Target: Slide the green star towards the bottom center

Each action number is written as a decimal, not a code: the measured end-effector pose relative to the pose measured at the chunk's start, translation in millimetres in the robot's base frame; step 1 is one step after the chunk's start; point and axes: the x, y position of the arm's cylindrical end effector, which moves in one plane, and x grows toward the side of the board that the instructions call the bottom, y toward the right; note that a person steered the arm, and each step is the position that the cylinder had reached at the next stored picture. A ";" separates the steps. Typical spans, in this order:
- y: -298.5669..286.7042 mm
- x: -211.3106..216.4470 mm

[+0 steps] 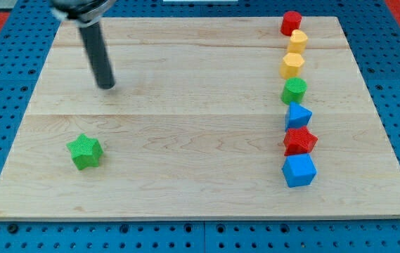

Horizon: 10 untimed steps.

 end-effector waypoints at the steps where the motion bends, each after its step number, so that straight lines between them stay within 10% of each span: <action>1: -36.0 24.9; 10: -12.0 111.0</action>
